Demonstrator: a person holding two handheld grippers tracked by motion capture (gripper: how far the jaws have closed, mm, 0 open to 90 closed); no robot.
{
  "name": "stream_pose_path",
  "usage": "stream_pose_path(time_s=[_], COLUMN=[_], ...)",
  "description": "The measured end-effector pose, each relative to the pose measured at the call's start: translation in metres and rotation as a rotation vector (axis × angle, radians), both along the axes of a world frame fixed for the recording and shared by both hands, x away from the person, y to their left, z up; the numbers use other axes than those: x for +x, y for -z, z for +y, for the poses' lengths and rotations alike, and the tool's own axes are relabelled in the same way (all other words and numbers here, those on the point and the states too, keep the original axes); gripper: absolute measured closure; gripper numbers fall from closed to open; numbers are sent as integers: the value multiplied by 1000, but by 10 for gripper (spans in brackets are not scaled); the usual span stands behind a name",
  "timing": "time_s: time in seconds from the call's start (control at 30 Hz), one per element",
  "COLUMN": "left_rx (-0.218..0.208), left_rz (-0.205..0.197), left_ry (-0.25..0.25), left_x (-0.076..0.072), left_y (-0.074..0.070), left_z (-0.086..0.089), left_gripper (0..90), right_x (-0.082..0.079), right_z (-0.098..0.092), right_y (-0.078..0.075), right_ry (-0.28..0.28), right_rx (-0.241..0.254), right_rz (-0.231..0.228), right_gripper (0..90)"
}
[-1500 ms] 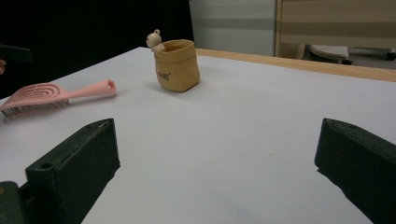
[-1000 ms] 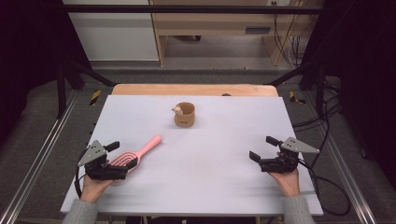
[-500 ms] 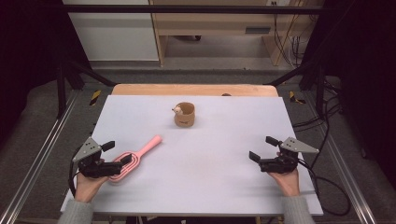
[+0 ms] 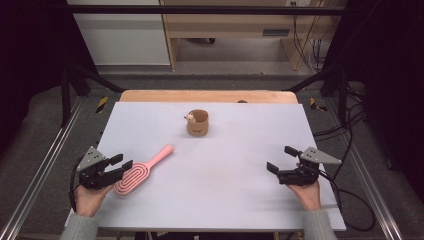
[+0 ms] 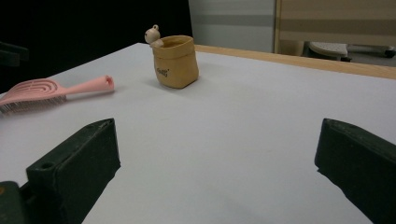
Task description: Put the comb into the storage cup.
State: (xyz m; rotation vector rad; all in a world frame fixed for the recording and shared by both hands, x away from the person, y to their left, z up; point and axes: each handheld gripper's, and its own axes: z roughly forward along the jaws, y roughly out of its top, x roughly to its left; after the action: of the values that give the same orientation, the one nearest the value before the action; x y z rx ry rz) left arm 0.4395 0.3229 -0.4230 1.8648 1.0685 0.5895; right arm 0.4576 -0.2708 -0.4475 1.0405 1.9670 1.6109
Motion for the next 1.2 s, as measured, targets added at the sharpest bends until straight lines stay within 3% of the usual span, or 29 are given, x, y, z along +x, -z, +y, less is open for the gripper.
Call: stream_pose_path(time_s=[0.33,0.5,0.77,1.0,1.2], left_rx=[29,50,104,107,119], left_rz=[39,63,94,123,153], left_ry=[-31,-54,-87,-102,-85], left_x=[2,4,7,9,11], left_y=[3,6,12,15,18], left_z=[4,8,8,11,11], left_gripper=[805,893,896,897,897], right_x=[0,0,0,0,0], right_z=[0,0,0,1,1], right_y=[0,0,0,1,1], right_ry=[-2,-3,-3,-4,-5], right_rx=[-4,-4,-3,-5,-6], right_rz=[-1,-2,0,-1,0], right_gripper=[4,4,4,4,4])
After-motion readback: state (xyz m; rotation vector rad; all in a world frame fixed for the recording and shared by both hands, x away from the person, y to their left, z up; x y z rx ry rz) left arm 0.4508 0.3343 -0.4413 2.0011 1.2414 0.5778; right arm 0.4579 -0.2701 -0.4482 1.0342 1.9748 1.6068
